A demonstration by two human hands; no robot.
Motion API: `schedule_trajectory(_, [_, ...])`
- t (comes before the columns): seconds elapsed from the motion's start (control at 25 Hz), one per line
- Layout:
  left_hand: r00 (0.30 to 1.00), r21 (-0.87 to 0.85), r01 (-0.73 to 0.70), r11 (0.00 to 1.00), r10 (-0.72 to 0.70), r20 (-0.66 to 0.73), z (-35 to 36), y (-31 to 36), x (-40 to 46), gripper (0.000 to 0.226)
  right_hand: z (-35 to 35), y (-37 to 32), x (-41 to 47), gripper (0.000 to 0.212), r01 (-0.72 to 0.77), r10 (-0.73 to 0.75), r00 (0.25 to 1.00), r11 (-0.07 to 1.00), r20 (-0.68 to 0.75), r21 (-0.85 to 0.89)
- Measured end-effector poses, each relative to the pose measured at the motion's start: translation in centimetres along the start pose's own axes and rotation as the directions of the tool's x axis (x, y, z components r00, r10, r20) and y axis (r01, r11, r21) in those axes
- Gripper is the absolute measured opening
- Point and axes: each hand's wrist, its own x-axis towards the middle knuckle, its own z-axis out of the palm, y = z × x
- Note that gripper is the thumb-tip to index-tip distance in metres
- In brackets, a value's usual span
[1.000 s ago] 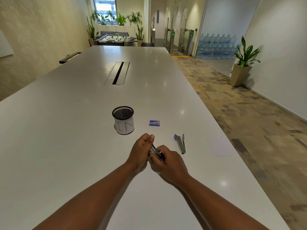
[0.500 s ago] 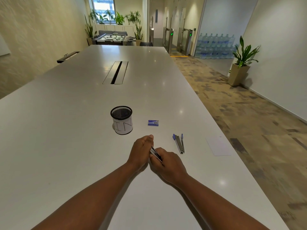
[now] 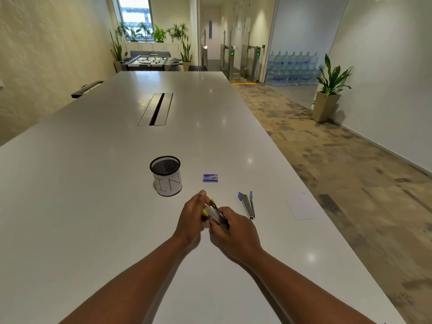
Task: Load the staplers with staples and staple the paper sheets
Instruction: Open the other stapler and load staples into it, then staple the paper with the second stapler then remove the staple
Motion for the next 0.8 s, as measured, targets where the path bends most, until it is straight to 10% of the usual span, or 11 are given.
schedule_trajectory(0.32, [0.994,0.45,0.029,0.893,0.022,-0.109,1.8,1.0,1.2,0.043,-3.6,1.9,0.1,0.019,-0.172,0.221,0.951,0.959,-0.215,0.223])
schedule_trajectory(0.6, [0.956,0.624,-0.27,0.733,0.129,0.263,10.4,2.6,2.1,0.008,-10.1,7.3,-0.4,0.018,-0.299,0.364,0.87,0.926,-0.333,0.231])
schedule_trajectory(0.8, [0.912,0.689,-0.347,0.636,0.058,0.405,15.9,0.1,4.0,0.033,-13.9,11.1,-1.1,0.02,-0.417,0.488,0.79,0.871,-0.372,0.259])
